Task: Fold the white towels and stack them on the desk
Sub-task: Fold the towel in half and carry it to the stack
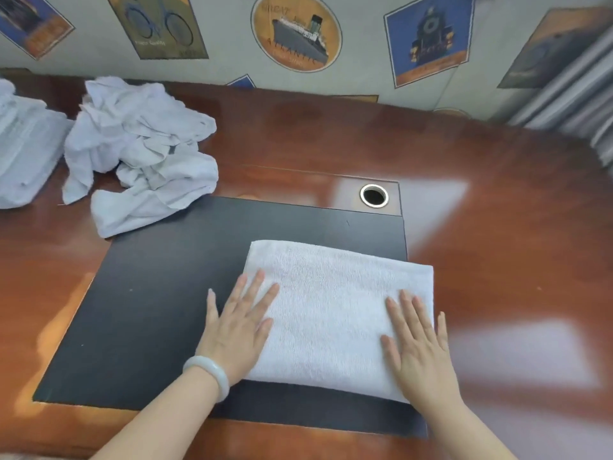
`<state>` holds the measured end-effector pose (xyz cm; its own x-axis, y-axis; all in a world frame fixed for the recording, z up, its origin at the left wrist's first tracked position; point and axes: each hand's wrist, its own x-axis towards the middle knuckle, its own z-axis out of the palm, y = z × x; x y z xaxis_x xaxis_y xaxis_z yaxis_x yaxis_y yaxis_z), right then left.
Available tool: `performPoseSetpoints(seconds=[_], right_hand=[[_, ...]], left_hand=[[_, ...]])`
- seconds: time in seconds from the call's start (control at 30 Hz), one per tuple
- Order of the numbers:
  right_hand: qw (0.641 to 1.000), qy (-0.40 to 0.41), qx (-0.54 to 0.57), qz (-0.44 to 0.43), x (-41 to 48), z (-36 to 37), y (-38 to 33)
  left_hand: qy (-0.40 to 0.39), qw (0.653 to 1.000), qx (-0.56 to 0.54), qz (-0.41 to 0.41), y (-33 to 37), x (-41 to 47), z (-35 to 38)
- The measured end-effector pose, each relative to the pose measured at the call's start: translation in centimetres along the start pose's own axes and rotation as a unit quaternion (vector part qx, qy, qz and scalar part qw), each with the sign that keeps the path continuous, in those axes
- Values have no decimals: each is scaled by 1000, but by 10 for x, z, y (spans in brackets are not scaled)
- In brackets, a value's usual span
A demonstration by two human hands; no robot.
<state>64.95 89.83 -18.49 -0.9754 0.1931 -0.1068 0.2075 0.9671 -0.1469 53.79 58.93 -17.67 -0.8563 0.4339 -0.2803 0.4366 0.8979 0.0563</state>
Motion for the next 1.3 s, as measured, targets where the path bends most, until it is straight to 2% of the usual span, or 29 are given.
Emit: performPoseSetpoints(seconds=[0.1, 0.2, 0.23, 0.3, 0.37, 0.43, 0.57, 0.63, 0.7, 0.77, 0.93, 1.2, 1.3], right_hand=[[997, -31, 66, 33, 3, -1, 15], [963, 7, 264, 54, 10, -23, 9], [942, 28, 323, 89, 11, -28, 10], [917, 47, 356, 173, 13, -37, 12], [894, 33, 358, 269, 14, -44, 11], [847, -17, 387, 365, 16, -51, 6], [779, -66, 443, 438, 16, -57, -4], [727, -72, 498, 467, 18, -56, -1], [684, -85, 542, 481, 21, -63, -1], [682, -93, 551, 472, 24, -74, -4], [696, -82, 594, 395, 38, -100, -14], [707, -69, 614, 344, 58, -110, -32], [720, -78, 621, 300, 66, -123, -52]], left_hand=[[-52, 998, -44, -15, -23, 4, -12], [-52, 983, -166, -54, -8, 10, -32], [-34, 967, -233, -97, -2, 12, -40], [-1, 912, -361, -192, 3, 16, -49], [-23, 881, -396, -259, 3, 22, -53], [-62, 872, -395, -283, 1, 27, -54], [-115, 851, -427, -285, -10, 34, -54], [-142, 816, -483, -283, -20, 37, -53], [-166, 759, -559, -289, -28, 39, -54], [-181, 721, -605, -286, -31, 34, -60], [-169, 683, -652, -282, -24, 16, -71], [-114, 694, -668, -245, -15, -15, -76], [-54, 684, -682, -251, -24, -33, -96]])
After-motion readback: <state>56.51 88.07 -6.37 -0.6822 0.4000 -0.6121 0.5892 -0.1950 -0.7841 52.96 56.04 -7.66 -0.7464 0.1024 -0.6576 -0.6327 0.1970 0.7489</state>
